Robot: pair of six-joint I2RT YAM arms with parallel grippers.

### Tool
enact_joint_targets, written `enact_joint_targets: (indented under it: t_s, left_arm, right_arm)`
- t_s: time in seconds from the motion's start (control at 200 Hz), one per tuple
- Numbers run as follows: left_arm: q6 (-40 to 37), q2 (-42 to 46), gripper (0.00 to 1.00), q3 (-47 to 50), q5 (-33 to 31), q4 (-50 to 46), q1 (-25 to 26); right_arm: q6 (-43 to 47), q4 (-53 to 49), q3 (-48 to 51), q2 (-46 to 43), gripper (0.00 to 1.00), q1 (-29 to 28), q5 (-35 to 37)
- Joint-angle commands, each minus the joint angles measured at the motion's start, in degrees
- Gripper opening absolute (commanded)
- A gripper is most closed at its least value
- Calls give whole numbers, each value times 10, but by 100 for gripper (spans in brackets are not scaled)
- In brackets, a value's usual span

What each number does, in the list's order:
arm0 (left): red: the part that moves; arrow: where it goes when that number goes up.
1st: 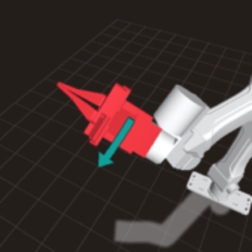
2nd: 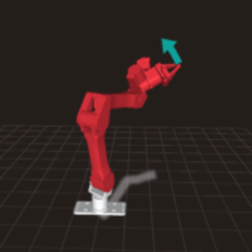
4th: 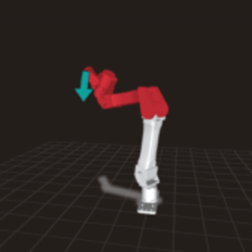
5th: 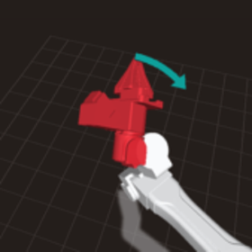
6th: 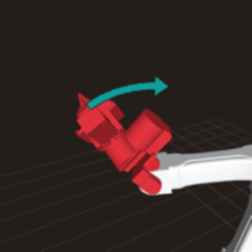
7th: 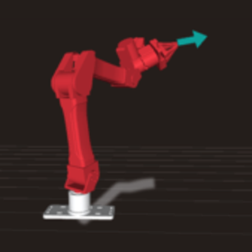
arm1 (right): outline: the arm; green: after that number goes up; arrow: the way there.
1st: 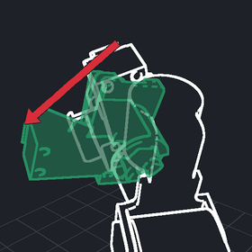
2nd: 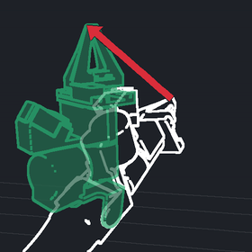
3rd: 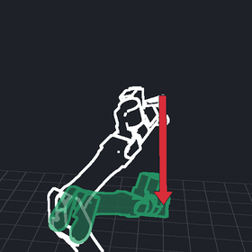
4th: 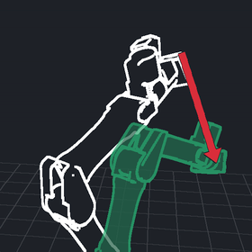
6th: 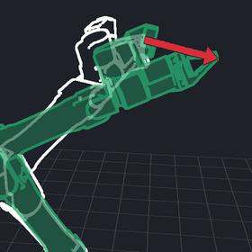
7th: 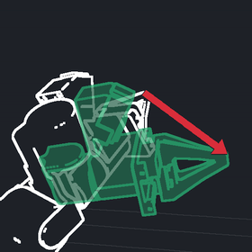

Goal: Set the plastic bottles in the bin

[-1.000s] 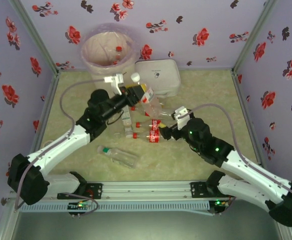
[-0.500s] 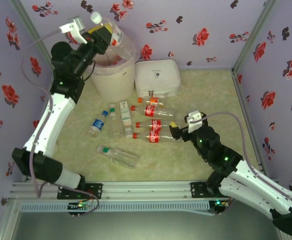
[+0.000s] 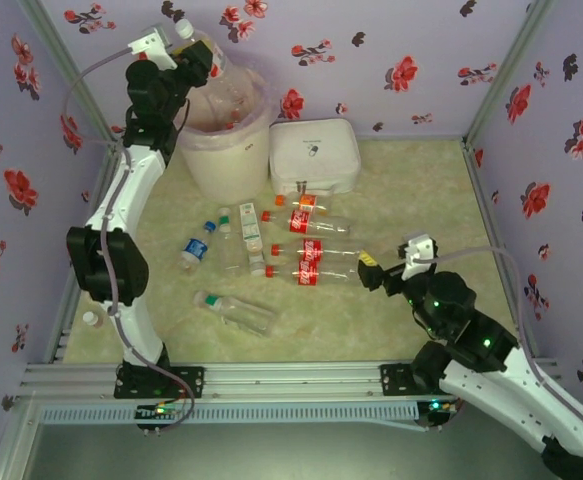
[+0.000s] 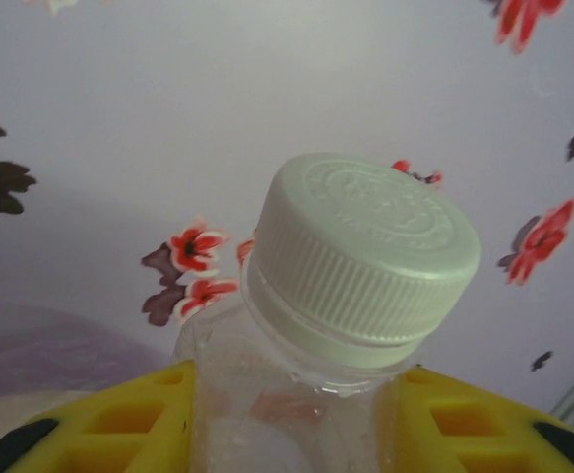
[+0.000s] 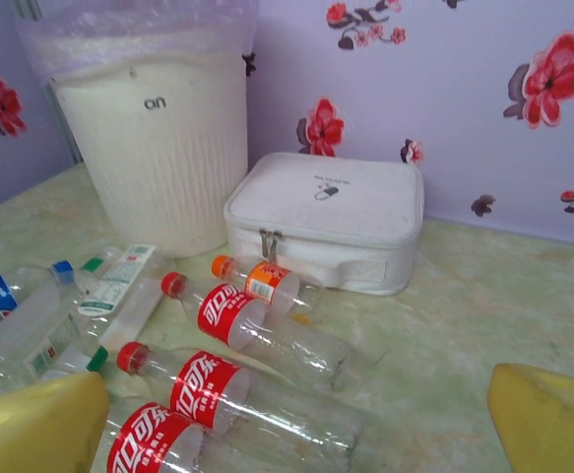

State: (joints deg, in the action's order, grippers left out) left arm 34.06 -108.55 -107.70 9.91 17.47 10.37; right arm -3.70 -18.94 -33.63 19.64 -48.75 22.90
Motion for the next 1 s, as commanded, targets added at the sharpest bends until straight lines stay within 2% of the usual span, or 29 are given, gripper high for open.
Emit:
enact_joint_targets:
  t_s: [0.0, 0.36, 0.64, 0.995]
  left_arm:
    - [-54, -24, 0, -32, -24, -19, -3]
    - [-134, -123, 0, -47, -28, -95, 8]
    - [-164, -146, 0, -14, -26, -128, 14]
    - [-59, -64, 0, -6, 34, -29, 21]
  right_arm:
    - [-16, -38, 6, -28, 99, -3, -15]
    - [-10, -58, 1, -21, 99, -2, -32]
    - [4, -58, -6, 17, 99, -3, -33]
    - [16, -52, -5, 46, 99, -3, -32]
